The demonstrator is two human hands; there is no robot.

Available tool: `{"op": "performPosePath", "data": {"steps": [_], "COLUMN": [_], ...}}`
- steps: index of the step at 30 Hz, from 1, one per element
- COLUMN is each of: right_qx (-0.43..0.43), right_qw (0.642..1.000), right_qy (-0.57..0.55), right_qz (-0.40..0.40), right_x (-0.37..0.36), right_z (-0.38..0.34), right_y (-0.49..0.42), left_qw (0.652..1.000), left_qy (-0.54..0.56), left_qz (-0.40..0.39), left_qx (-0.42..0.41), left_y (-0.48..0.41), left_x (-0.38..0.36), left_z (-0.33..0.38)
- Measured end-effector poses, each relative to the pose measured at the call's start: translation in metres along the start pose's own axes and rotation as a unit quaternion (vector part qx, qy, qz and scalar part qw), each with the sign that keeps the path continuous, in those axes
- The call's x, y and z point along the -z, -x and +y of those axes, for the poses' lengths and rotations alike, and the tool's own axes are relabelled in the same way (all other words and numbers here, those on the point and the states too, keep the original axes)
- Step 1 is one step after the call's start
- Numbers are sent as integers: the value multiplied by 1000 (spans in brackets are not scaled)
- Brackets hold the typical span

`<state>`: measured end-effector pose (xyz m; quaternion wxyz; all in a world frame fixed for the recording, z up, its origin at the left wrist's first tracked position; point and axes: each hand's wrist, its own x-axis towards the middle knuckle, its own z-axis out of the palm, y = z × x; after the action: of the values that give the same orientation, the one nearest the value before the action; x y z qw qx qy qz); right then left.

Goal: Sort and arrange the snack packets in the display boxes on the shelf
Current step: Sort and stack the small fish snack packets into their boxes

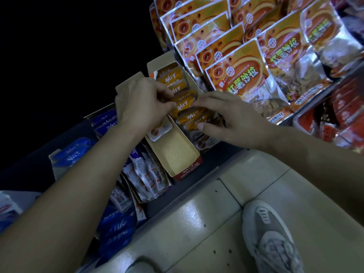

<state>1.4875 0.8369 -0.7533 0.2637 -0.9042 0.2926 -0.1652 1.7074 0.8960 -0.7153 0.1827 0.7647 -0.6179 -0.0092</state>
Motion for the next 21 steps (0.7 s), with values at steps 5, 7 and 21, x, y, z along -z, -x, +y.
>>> {"op": "performPosePath", "data": {"steps": [5,7,21], "right_qx": [-6,-5,-25], "right_qw": [1000,1000,1000], "right_qy": [-18,-21,-8], "right_qz": [-2,-4,-14], "right_x": [1,1,-1], "right_z": [-1,-1,-7], "right_y": [2,2,0], "left_qw": [1000,1000,985], "left_qy": [-5,6,16], "left_qz": [-7,-12,169], "left_qx": [2,8,29], "left_y": [-4,-4,-1], "left_x": [0,-1,-5], "left_z": [7,6,-1]}}
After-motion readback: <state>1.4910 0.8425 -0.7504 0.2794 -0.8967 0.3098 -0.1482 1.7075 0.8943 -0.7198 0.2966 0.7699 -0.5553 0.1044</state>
